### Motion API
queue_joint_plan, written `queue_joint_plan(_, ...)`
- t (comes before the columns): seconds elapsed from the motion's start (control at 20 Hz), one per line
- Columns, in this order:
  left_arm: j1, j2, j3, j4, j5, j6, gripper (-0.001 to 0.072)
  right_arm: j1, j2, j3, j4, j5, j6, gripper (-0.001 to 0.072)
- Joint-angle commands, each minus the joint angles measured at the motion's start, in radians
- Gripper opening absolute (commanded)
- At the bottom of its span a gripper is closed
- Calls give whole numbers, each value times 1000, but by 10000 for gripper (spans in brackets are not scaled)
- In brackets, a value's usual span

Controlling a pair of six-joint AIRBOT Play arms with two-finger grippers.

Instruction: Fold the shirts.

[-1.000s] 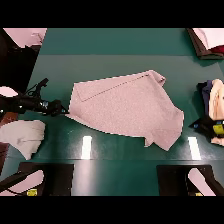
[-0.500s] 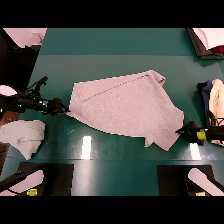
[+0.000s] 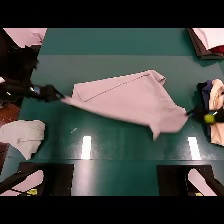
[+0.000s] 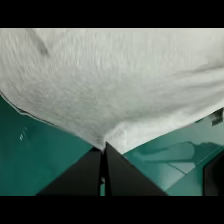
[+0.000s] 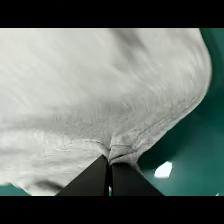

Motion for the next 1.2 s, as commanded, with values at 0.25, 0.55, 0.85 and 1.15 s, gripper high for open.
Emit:
queue_joint_plan(0.25, 0, 194, 736, -14, 132, -36, 23, 5, 171, 777, 0, -154, 27, 12)
queue_joint_plan(0.55, 0, 293, 1038, -33, 187, -37, 23, 5, 225, 1078, -27, -178, 26, 12)
queue_joint_plan(0.85, 0, 376, 1038, -68, 129, -151, 22, 5, 187, 1302, -206, 76, 34, 10)
queue_joint_plan(1.15, 0, 328, 714, 3, -29, -217, 22, 5, 3, 1217, -201, 354, 138, 9)
